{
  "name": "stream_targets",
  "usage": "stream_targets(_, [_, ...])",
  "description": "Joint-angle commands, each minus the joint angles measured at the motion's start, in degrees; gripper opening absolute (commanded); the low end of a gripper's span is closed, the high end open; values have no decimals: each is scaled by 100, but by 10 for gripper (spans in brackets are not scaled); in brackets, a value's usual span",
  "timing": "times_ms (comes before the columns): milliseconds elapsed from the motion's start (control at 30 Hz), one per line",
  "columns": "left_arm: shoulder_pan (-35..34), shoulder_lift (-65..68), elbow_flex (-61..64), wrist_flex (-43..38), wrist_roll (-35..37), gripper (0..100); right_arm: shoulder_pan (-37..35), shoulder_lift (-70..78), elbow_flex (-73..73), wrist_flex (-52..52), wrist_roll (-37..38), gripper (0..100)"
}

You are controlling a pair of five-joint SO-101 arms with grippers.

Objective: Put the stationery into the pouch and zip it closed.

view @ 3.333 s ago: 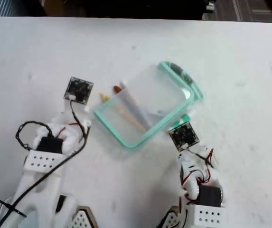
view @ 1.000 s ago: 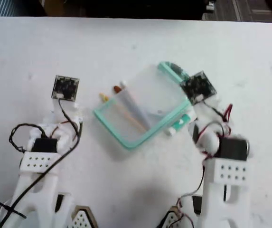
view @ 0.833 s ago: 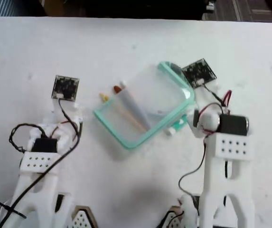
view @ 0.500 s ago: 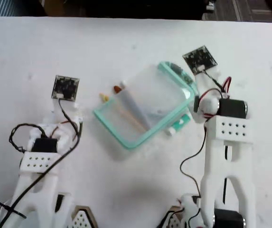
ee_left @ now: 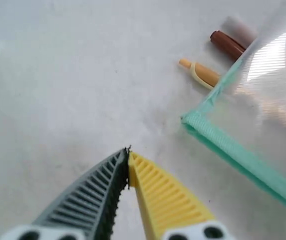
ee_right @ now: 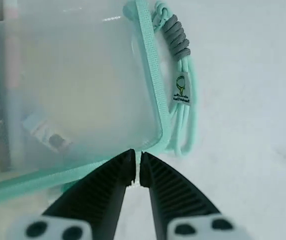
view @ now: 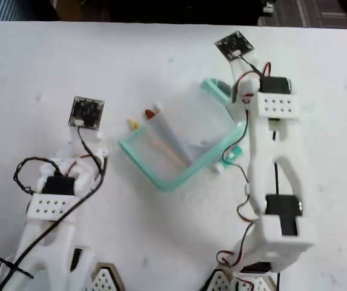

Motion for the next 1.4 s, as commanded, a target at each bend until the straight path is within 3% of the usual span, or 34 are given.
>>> stream_targets(0, [92, 13, 62, -281, 70, 24, 22, 567, -712, -242, -62, 17])
stream_targets(433, [101, 13, 123, -387, 70, 24, 136, 2431, -1776, -435, -62, 17])
stream_targets(800, [312, 13, 123, -387, 62, 24, -418, 2475, -1785, 541, -18, 17])
stream_targets(1000, [330, 13, 123, -387, 62, 24, -479, 1763, -2004, 1147, 229, 17])
stream_targets(1233, [347, 13, 123, -387, 62, 24, -101, 1411, -2303, -119, -352, 26])
stream_targets(1367, [347, 13, 123, -387, 62, 24, -75, 1719, -2321, -734, -554, 161])
